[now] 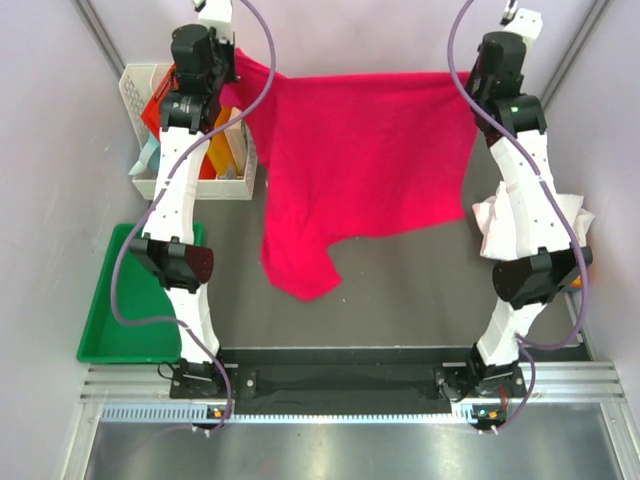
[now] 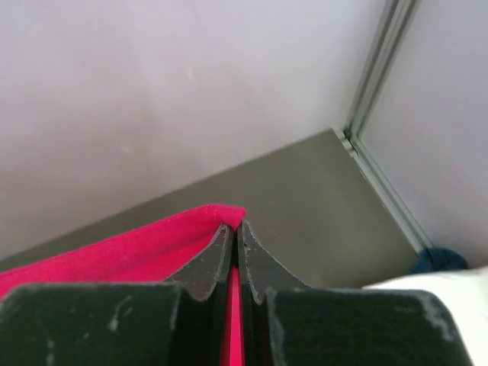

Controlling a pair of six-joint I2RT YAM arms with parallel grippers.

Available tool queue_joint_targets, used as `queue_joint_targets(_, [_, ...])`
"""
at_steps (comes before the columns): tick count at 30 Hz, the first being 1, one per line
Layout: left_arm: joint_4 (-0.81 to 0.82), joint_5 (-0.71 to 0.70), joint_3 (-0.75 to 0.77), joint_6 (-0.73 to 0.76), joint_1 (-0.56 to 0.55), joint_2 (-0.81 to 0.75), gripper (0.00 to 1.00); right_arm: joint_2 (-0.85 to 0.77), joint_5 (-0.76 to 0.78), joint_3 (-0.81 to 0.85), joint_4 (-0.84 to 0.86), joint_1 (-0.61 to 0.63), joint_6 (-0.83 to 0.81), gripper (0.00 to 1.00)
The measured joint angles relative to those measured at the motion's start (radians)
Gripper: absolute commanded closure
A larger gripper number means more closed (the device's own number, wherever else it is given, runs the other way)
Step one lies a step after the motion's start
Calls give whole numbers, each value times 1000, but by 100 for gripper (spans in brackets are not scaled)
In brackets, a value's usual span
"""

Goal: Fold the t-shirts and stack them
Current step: Flatten out the tshirt

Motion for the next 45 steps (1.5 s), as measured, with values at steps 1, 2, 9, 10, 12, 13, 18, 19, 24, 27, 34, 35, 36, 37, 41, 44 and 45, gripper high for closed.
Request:
queue_joint_targets(1, [8,-3,3,5,0,0,100,-2,-4,17,4,0,0,100])
queue_joint_targets(2, [27,-8,8,14,0,-2,100,-8,-11,34,16,0,0,100])
queue_joint_targets(9, [85,-24,15,32,0,-29,100,-103,-45,-34,38,0,14,100])
queue_joint_targets(10, [87,-24,-13,24,0,-48,100,-127,-48,-71,42,0,15,100])
queue_joint_targets(12, [74,-16,-143,5,0,-138,100,-214,-55,-212,53,1,17,100])
queue_joint_targets(13, [73,-6,-241,-7,0,-203,100,-260,-58,-284,67,2,15,100])
queue_joint_targets(18, [-34,53,-559,-66,0,-515,100,-542,6,-584,68,77,-50,100])
queue_joint_targets(19, [-51,66,-592,-76,1,-579,100,-605,28,-610,63,111,-70,100])
queue_joint_targets(24, [-122,116,-631,-117,8,-885,100,-832,120,-566,34,237,-142,100])
queue_joint_targets(27, [-132,143,-604,-121,7,-1032,100,-912,162,-498,31,261,-167,100])
queue_joint_targets(34, [-145,195,-572,-123,7,-1209,100,-969,166,-445,19,272,-184,100])
queue_joint_targets(35, [-151,195,-575,-123,7,-1209,100,-966,167,-454,18,272,-183,100])
queue_joint_targets(36, [-154,192,-587,-122,7,-1207,100,-961,170,-469,18,272,-183,100])
queue_joint_targets(37, [-158,188,-602,-120,8,-1205,100,-956,174,-484,18,272,-182,100])
queue_joint_targets(41, [-164,171,-713,-111,8,-1185,100,-930,201,-595,40,271,-181,100])
queue_joint_targets(44, [-140,167,-820,-93,8,-1146,100,-888,216,-687,67,261,-178,100])
queue_joint_targets(45, [-130,166,-854,-87,8,-1120,100,-865,210,-717,81,245,-174,100])
